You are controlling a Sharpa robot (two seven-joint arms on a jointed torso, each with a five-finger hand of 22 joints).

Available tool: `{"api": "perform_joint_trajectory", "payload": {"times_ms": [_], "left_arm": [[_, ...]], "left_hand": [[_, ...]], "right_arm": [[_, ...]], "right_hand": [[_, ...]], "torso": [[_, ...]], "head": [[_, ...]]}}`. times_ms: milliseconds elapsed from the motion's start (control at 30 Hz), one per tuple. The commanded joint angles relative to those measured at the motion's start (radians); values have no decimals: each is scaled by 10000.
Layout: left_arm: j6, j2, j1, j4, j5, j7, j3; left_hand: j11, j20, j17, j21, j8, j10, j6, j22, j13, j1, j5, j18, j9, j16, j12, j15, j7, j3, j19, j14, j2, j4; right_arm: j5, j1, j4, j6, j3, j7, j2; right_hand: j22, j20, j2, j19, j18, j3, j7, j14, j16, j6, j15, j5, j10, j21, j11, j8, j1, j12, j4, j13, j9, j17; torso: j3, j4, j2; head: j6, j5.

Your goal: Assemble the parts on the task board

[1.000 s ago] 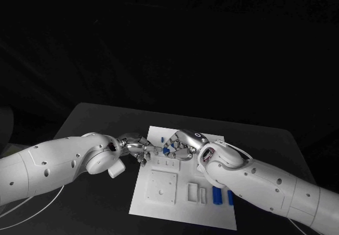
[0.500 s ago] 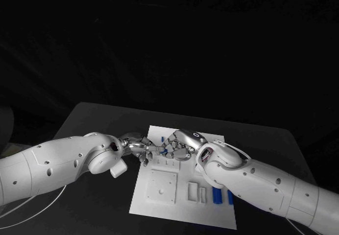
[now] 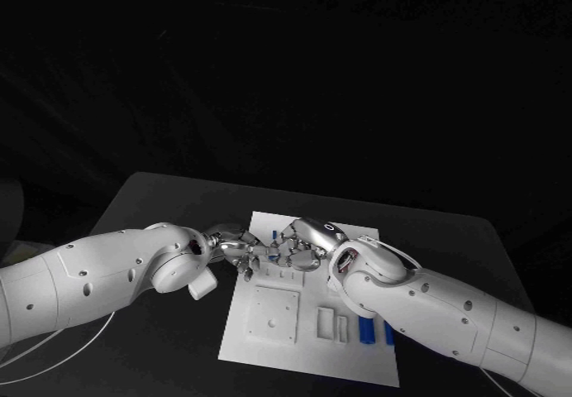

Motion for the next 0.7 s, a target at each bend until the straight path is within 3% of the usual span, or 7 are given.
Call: {"api": "perform_joint_trajectory", "payload": {"times_ms": [33, 300, 400, 433, 700], "left_arm": [[192, 43, -4, 14, 37, 100, 5], [244, 59, -4, 21, 70, 176, 6], [286, 56, -4, 23, 98, 214, 6], [302, 56, -4, 24, 103, 221, 6], [398, 58, -4, 41, 132, 291, 6]], "left_hand": [[15, 43, -17, -12, -21, -76, 57, 193, -14, 27, 66, -68, -23, 34, 51, -1, -2, 15, -25, -85, 167, -126], [-19, 26, -26, -6, -13, -110, 120, 196, -31, 317, 623, -85, -61, 47, 36, -24, -58, 257, -49, -110, 674, -484], [-44, 10, -15, 11, 34, -106, 171, 204, -35, 525, 886, -95, -35, 72, 33, -44, -109, 479, -54, -108, 902, -714], [-53, -3, -6, 39, 79, -112, 167, 206, -44, 546, 962, -108, 8, 91, 22, -52, -128, 634, -69, -122, 1028, -959], [-83, -30, 36, 175, 363, -52, 138, 218, -68, 791, 1057, -111, 343, 172, 11, -78, -207, 1051, -118, -125, 1370, -1503]], "right_arm": [[32, -8, 17, 102, 6, 78, 20], [39, -8, 8, 164, 6, 69, 36], [39, -8, 0, 183, 6, 69, 44], [39, -8, -2, 188, 6, 70, 47], [39, -8, -26, 239, 6, 69, 78]], "right_hand": [[827, -18, -106, 522, -55, -48, 19, 37, -31, -38, -62, 27, 65, -27, -2, 35, -3, -47, -3, 13, 14, 14], [826, -18, -103, 522, -55, -67, 20, 35, -41, -43, -62, 11, 56, -32, -1, 33, -1, -57, -2, 8, 13, 12], [826, -18, -103, 522, -55, -67, 20, 35, -41, -43, -62, 11, 56, -32, -1, 33, -1, -57, -2, 8, 13, 12], [826, -18, -103, 522, -55, -67, 20, 35, -41, -43, -62, 11, 56, -32, -1, 33, -1, -57, -2, 8, 13, 12], [826, -18, -103, 522, -55, -67, 20, 35, -41, -43, -62, 11, 56, -32, -1, 33, -1, -57, -2, 8, 13, 12]], "torso": [[1, 1, 1], [3, 1, 2], [4, 3, -1], [4, 3, -1], [-1, -2, -1]], "head": [[0, -11], [6, -18], [-3, -25], [-3, -25], [-9, -55]]}}
